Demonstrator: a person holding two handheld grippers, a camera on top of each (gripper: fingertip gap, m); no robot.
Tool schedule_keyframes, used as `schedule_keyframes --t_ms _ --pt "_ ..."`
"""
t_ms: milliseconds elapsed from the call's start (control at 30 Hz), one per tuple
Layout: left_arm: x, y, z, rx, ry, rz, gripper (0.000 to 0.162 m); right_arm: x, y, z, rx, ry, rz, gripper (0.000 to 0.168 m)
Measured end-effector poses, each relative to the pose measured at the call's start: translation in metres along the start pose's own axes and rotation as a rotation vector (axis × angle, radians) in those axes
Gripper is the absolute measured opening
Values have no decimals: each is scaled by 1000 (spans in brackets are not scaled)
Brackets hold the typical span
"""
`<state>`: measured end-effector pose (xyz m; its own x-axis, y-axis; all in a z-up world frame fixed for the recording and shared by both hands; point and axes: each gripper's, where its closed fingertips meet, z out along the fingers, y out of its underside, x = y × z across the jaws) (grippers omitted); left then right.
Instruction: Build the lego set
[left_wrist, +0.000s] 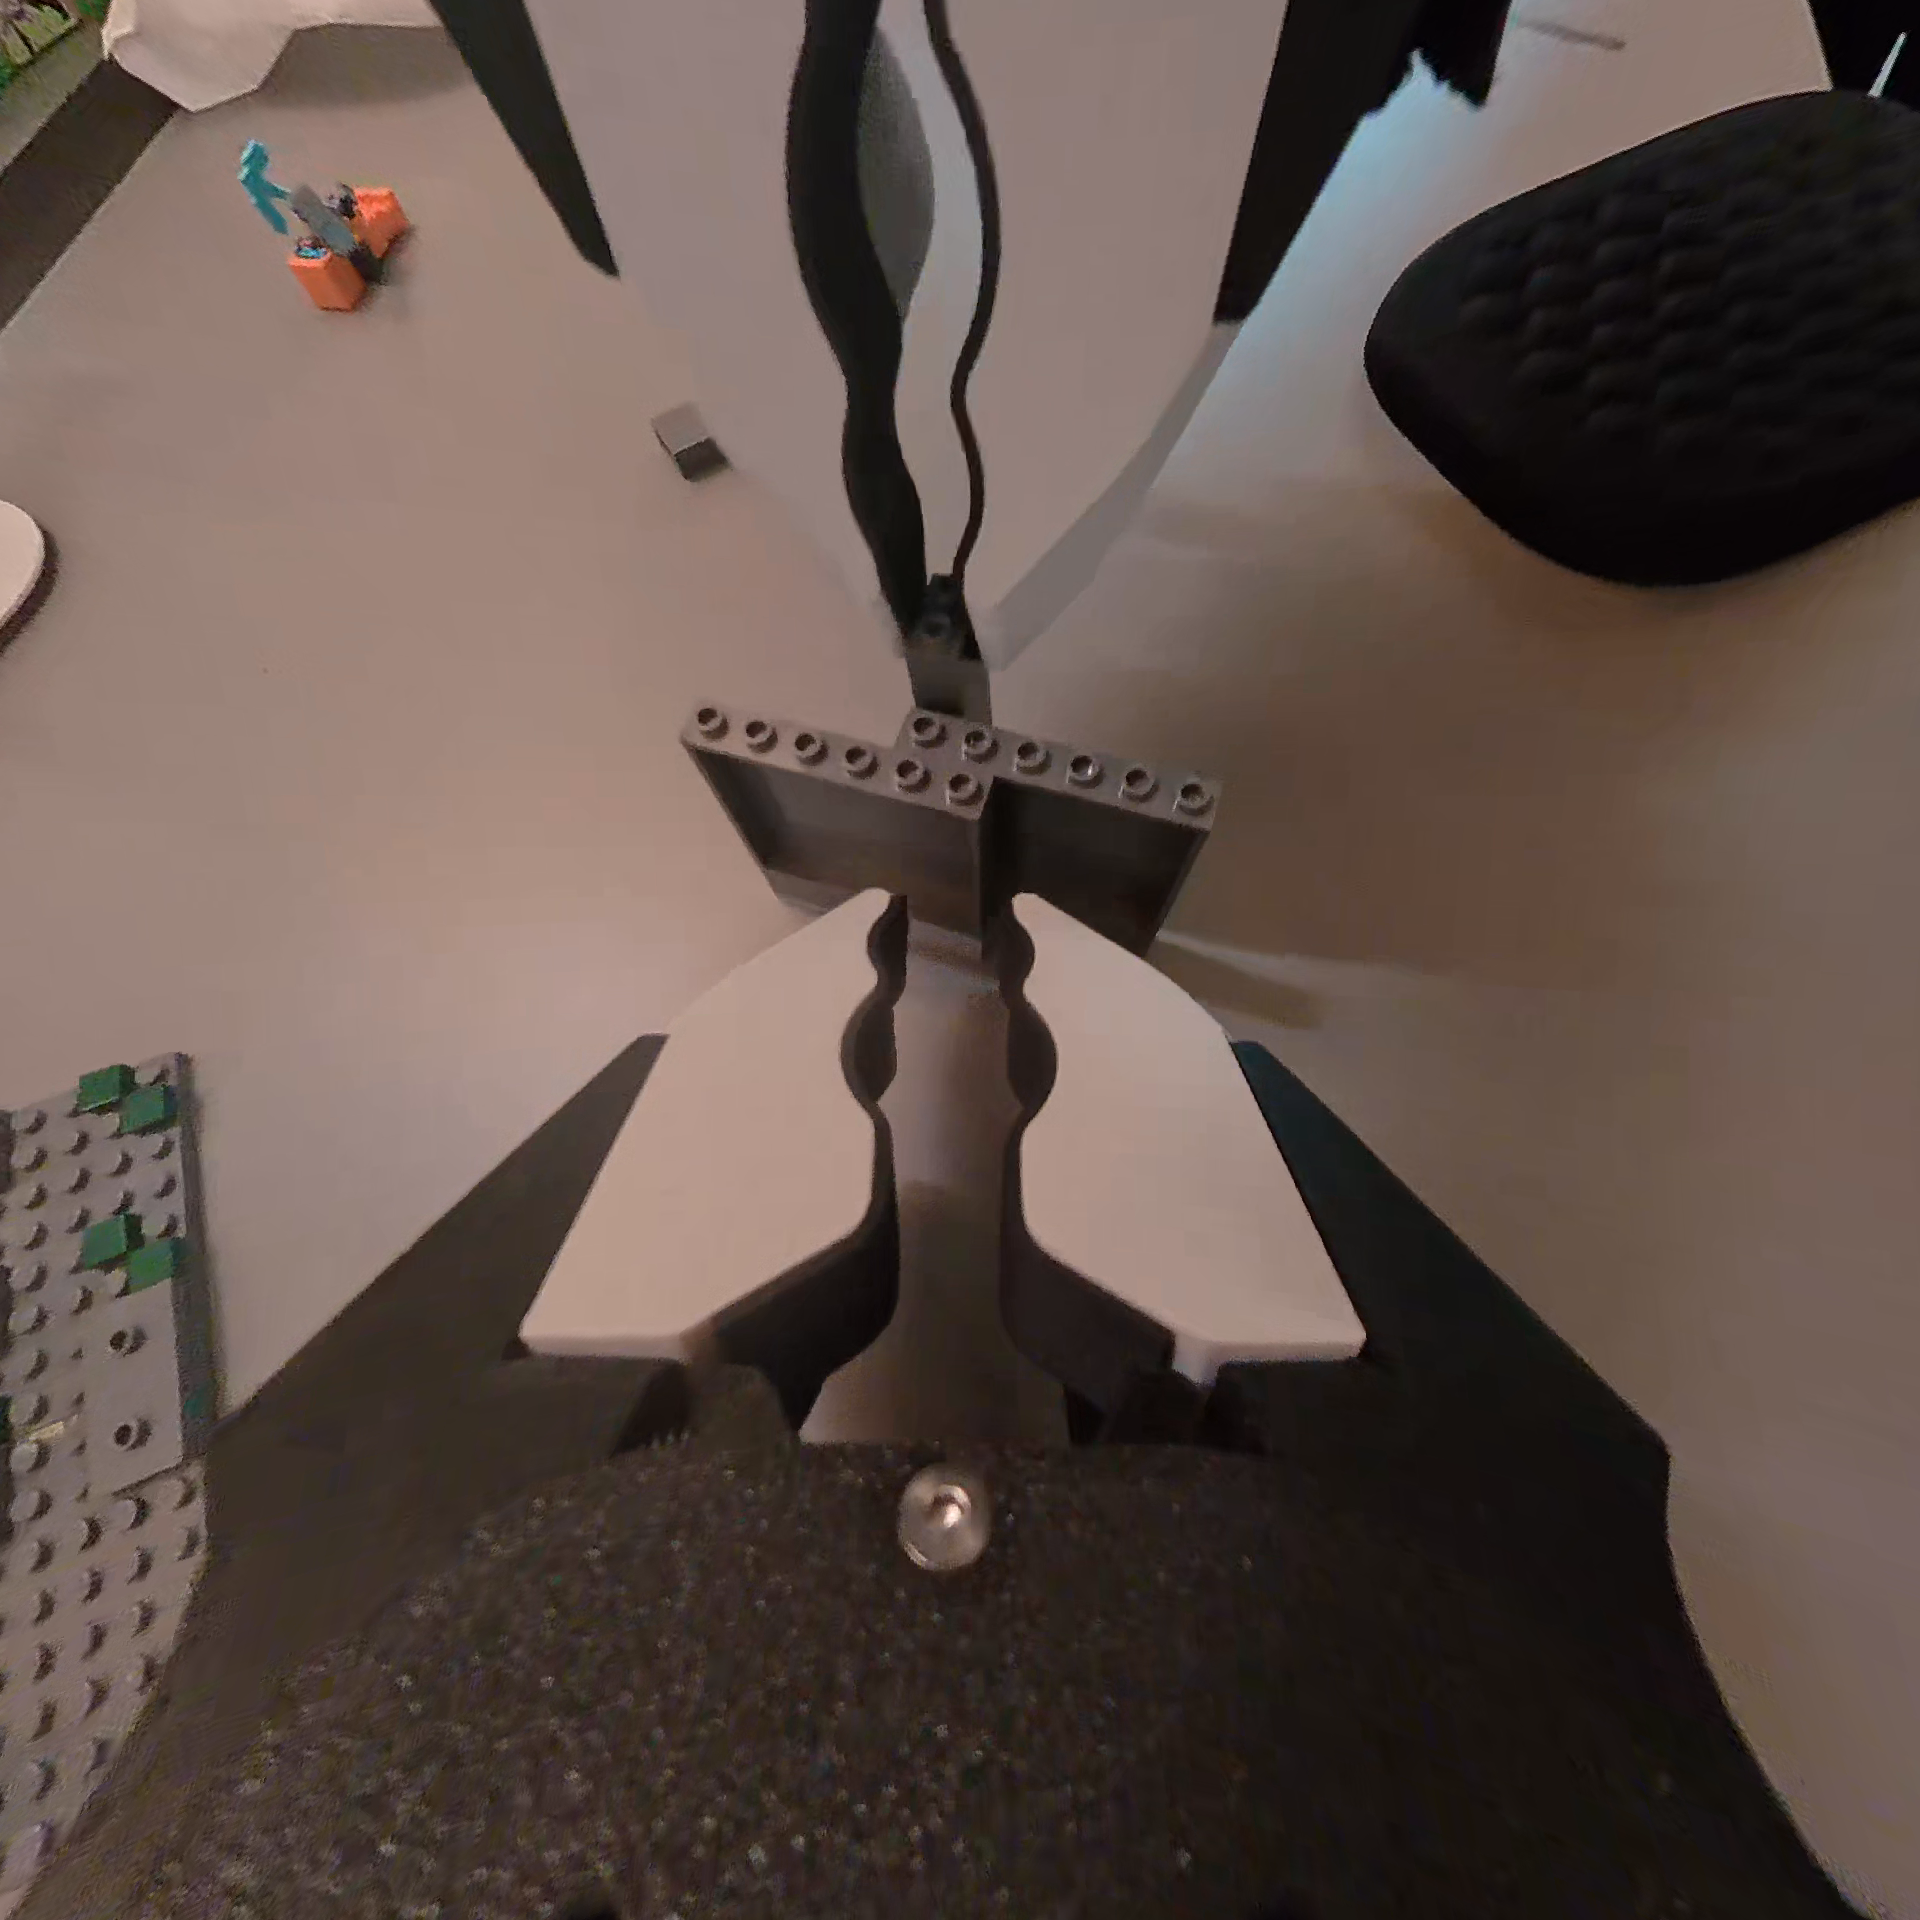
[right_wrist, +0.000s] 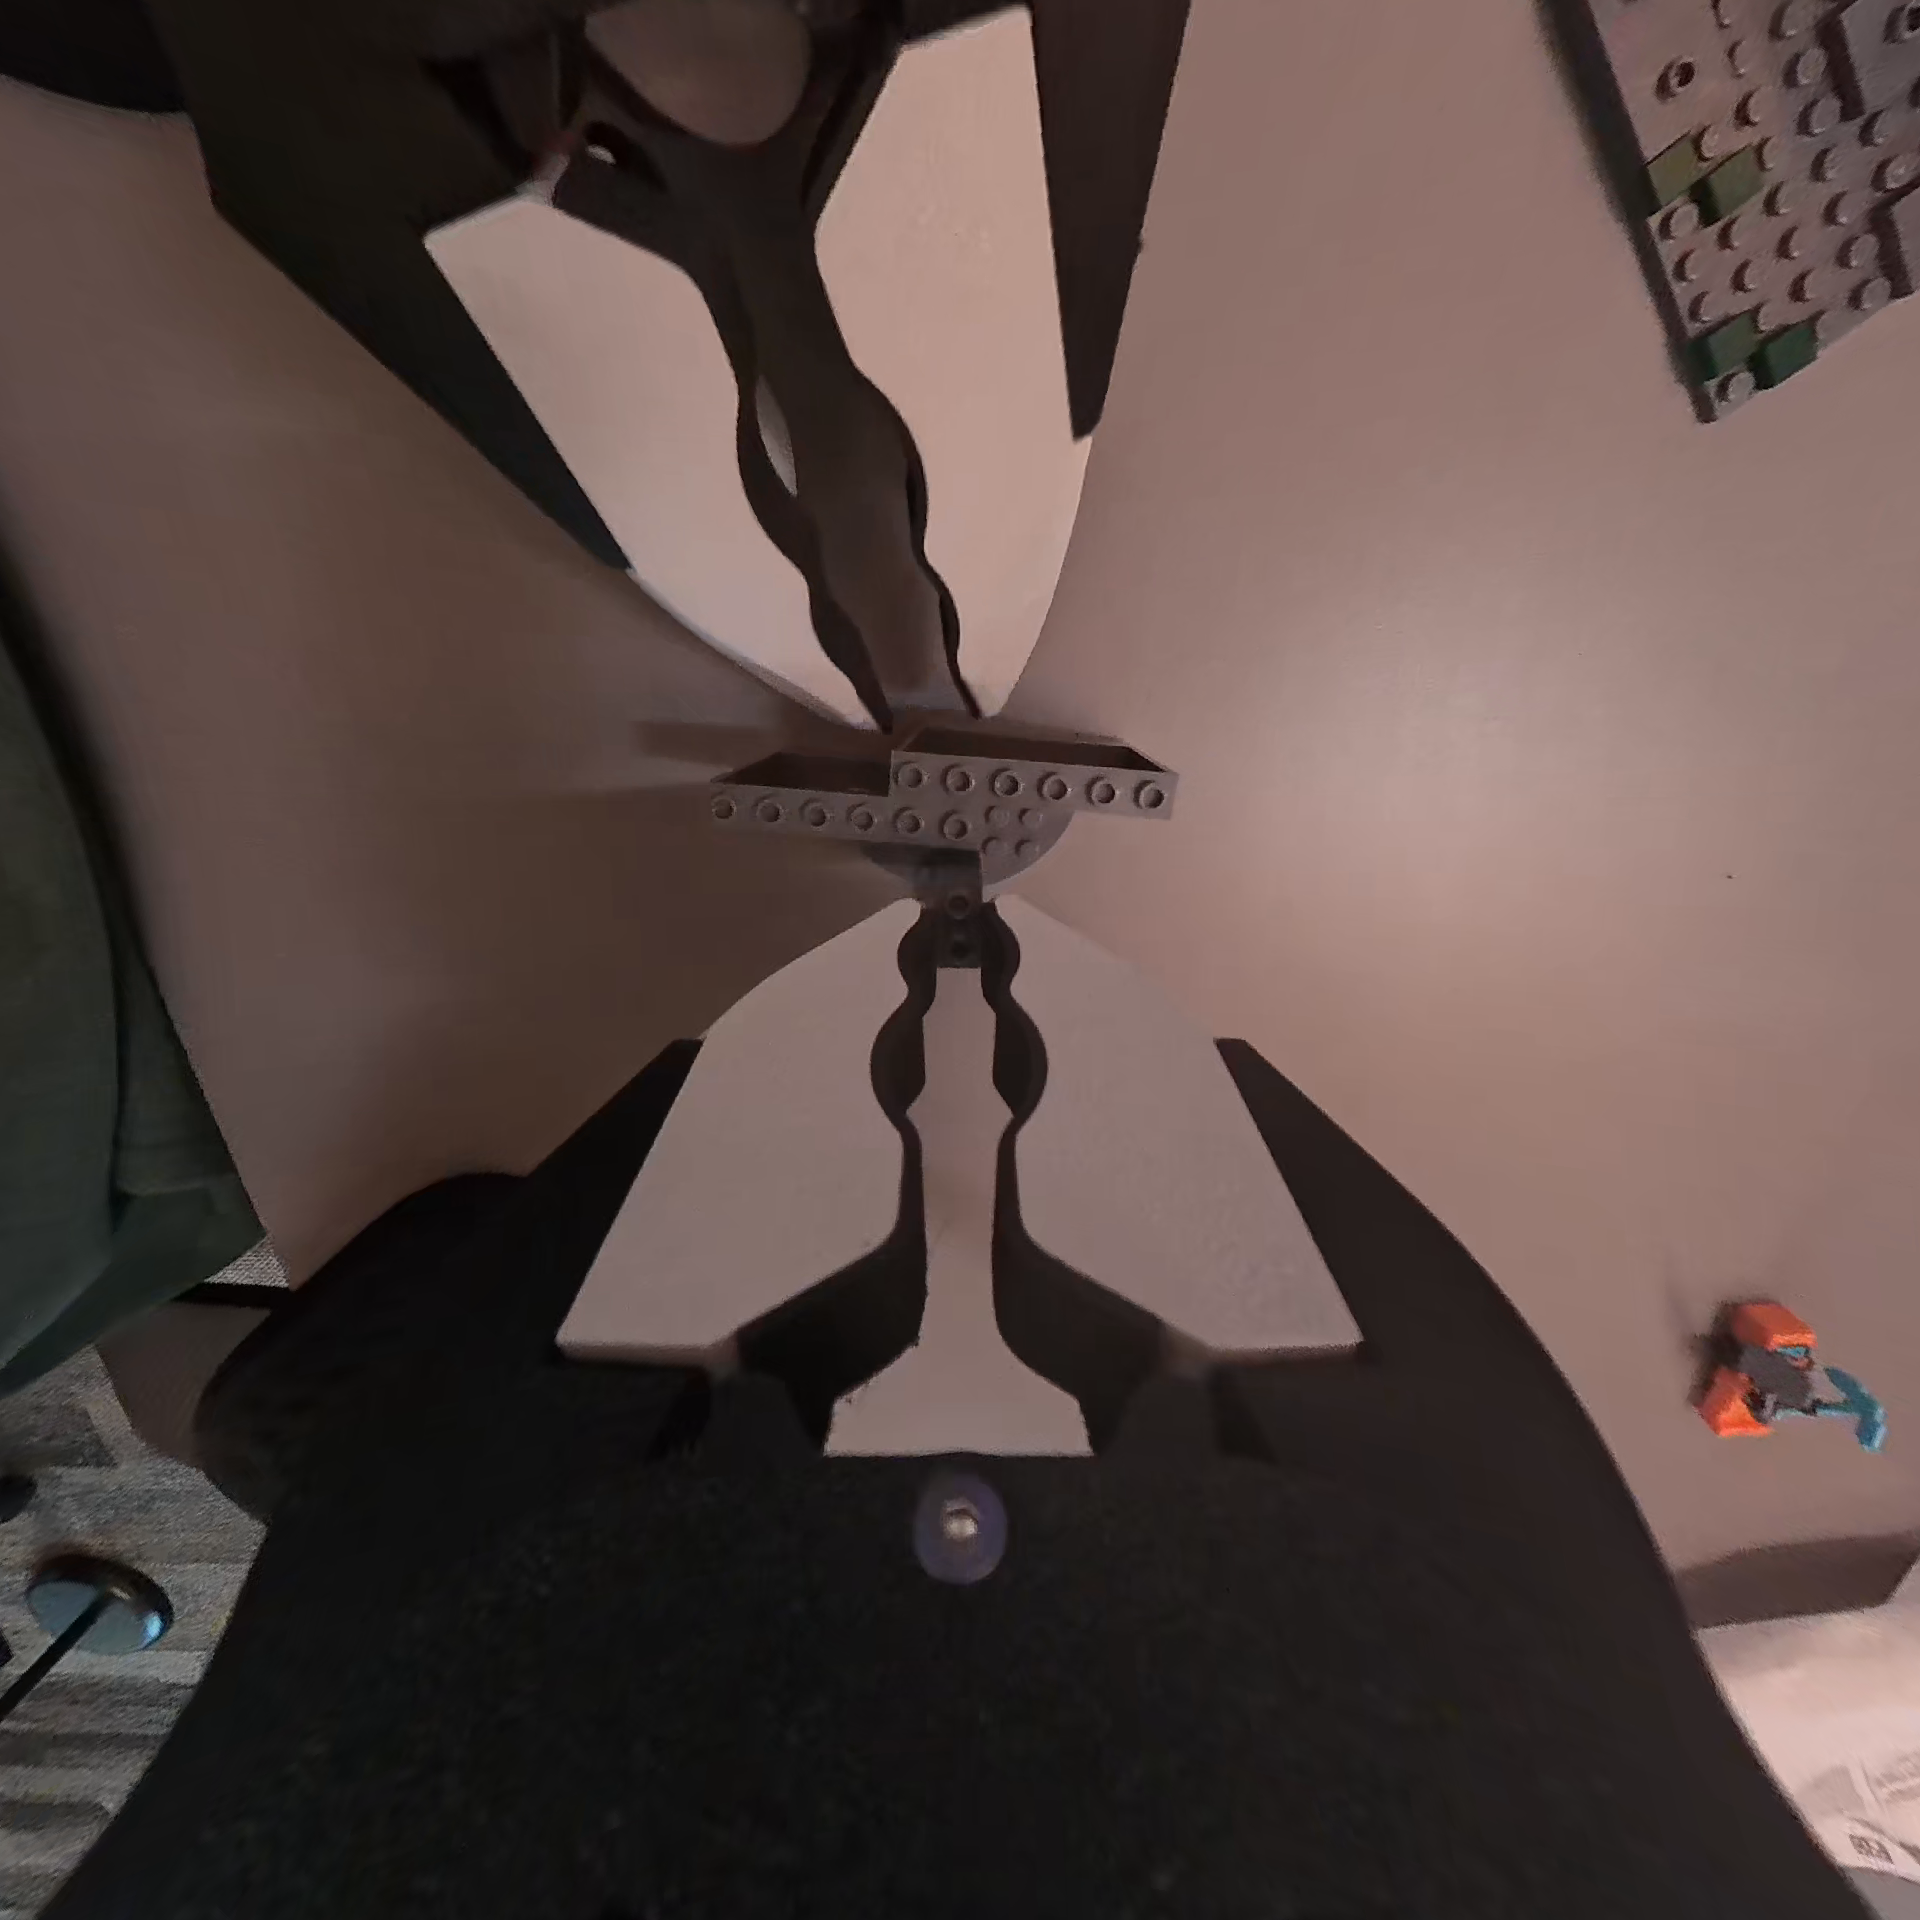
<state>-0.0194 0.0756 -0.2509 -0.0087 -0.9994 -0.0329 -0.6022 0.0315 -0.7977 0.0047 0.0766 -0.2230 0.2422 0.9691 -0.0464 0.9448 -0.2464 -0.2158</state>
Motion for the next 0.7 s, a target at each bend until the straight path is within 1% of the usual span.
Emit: schedule_keyframes --t_ms 33,333,700 --pt "0 0 1 -2 -5 -6 16 0 0 1 0 -2 0 7" --pt "3 -6 2 10 -27 -54 16 1 1 6 16 -13 19 7" --pt "7 -8 5 13 -44 -62 15 0 -2 7 30 13 33 7"
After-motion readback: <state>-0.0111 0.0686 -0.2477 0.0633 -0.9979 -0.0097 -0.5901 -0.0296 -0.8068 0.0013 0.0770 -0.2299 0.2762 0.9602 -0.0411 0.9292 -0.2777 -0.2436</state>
